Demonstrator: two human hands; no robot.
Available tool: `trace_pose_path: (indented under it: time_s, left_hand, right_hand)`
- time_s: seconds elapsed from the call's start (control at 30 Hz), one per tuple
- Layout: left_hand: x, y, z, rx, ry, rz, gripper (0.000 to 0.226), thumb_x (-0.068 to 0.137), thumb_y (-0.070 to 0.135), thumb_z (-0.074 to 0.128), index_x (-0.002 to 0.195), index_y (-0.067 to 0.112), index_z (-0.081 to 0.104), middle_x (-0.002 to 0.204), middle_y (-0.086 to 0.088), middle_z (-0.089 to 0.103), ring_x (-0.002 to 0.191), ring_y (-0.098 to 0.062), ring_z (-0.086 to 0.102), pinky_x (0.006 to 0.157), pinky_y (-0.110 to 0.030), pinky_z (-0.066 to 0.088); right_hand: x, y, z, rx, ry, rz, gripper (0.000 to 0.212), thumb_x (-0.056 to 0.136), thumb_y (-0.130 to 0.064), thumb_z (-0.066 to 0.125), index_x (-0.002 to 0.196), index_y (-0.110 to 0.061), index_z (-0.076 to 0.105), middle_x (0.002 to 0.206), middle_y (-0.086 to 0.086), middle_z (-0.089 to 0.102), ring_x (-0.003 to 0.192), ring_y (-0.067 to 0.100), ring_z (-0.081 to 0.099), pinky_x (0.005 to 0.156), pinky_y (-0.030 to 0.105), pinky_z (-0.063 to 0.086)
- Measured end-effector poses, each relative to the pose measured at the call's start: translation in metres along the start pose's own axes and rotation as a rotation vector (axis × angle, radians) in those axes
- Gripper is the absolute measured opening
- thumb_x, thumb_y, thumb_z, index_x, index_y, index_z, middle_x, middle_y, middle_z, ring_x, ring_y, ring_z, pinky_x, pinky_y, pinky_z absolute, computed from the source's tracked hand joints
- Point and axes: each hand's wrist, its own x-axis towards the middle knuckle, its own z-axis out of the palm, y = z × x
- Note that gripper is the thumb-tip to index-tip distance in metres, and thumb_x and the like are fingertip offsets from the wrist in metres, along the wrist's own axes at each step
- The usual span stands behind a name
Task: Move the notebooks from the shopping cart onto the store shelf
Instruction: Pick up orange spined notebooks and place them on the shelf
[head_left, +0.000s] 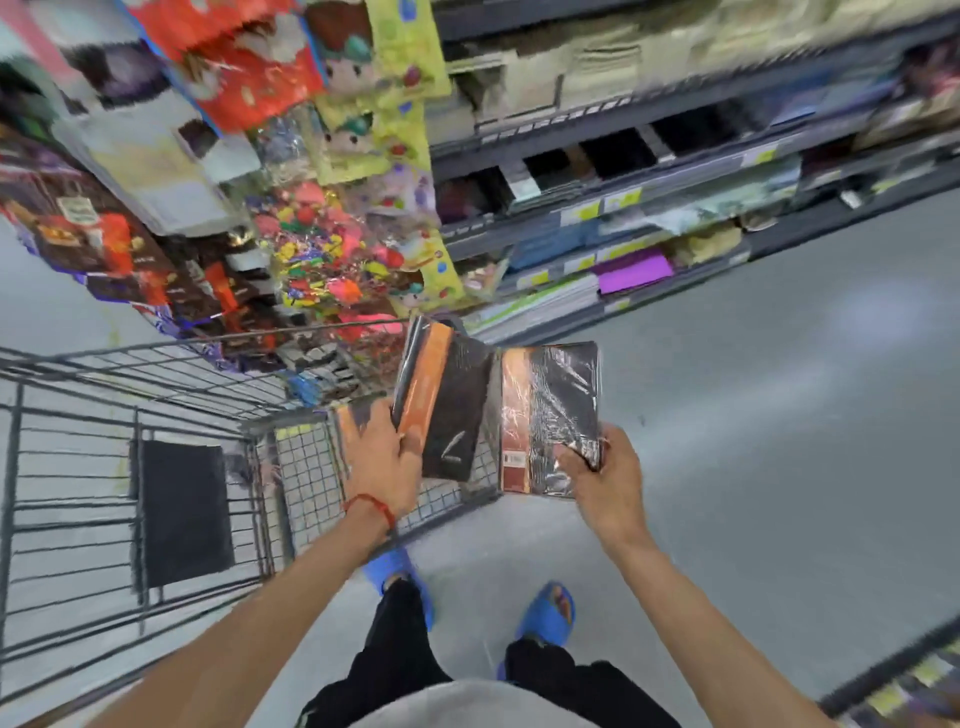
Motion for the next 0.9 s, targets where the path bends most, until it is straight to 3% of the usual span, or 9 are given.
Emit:
trace_pose_path:
  time_s: [0.07,0.17,0.3,0.43,0.57,0.7,0.77,0.9]
  left_hand:
    - [-0.011,0.032,0.016,-0.024,0.003,-0.015,0.026,0.097,0.019,0.049,0.119,0.008,0.043,0.075,0.002,0.045,0.077,-0.028,0.047,0.074,-0.036,0.037]
    - [-0.023,0.072,0.040,-0.006,0.014,0.006,0.029,0.098,0.013,0.051,0.125,0.006,0.045,0.084,-0.008,0.057,0.085,-0.030,0.053,0.078,-0.036,0.023]
    - [-0.020,0.110,0.073,-0.150,-0.004,0.034,0.030,0.098,0.014,0.052,0.127,0.011,0.047,0.106,-0.006,0.059,0.095,-0.025,0.056,0.079,-0.033,0.038]
    - [-0.002,0.145,0.098,-0.129,-0.039,0.061,0.031,0.097,0.016,0.053,0.127,0.012,0.046,0.104,-0.010,0.063,0.091,-0.031,0.060,0.081,-0.040,0.048]
    - [0.034,0.177,0.124,-0.115,-0.039,0.084,0.024,0.096,0.017,0.054,0.119,0.010,0.050,0.107,-0.016,0.064,0.095,-0.034,0.060,0.079,-0.040,0.045]
    - [0.085,0.209,0.154,-0.169,-0.046,0.041,0.034,0.095,0.017,0.053,0.129,0.014,0.048,0.113,-0.011,0.065,0.100,-0.031,0.061,0.090,-0.043,0.049]
    - [0.112,0.225,0.168,-0.184,-0.051,0.021,0.040,0.095,0.016,0.053,0.135,0.014,0.047,0.118,-0.008,0.064,0.104,-0.028,0.059,0.092,-0.038,0.046]
    - [0.160,0.254,0.189,-0.166,-0.040,-0.042,0.034,0.097,0.013,0.052,0.130,0.010,0.046,0.107,-0.007,0.060,0.095,-0.024,0.055,0.077,-0.030,0.035]
  right_hand:
    - [0.007,0.004,-0.033,0.015,0.009,-0.020,0.033,0.082,-0.008,0.079,0.102,-0.023,0.058,0.095,-0.002,0.073,0.089,0.017,0.070,0.090,0.044,0.056]
    - [0.017,0.010,-0.081,0.033,0.043,-0.023,0.033,0.081,-0.017,0.079,0.102,-0.027,0.056,0.094,-0.005,0.074,0.088,0.020,0.071,0.088,0.053,0.055]
    - [0.037,0.014,-0.132,0.072,0.067,-0.033,0.031,0.079,-0.025,0.079,0.099,-0.032,0.057,0.096,-0.001,0.074,0.090,0.023,0.072,0.088,0.054,0.055]
    - [0.070,0.007,-0.167,0.096,0.068,-0.022,0.039,0.069,-0.043,0.076,0.101,-0.033,0.057,0.095,-0.004,0.075,0.089,0.023,0.073,0.085,0.055,0.057]
    - [0.116,-0.010,-0.188,0.063,0.077,-0.039,0.034,0.082,-0.019,0.079,0.110,-0.022,0.060,0.097,-0.004,0.074,0.091,0.019,0.071,0.088,0.045,0.057]
    - [0.180,-0.024,-0.201,0.050,0.057,-0.044,0.029,0.087,-0.014,0.076,0.110,-0.018,0.059,0.097,-0.003,0.072,0.086,0.014,0.069,0.080,0.035,0.057]
    - [0.212,-0.031,-0.205,0.056,0.035,-0.035,0.026,0.089,-0.013,0.074,0.110,-0.016,0.058,0.096,-0.003,0.072,0.082,0.009,0.069,0.076,0.031,0.055]
    - [0.272,-0.050,-0.208,-0.001,-0.020,0.021,0.018,0.093,-0.015,0.068,0.107,-0.013,0.056,0.094,0.001,0.069,0.084,0.018,0.067,0.075,0.031,0.054]
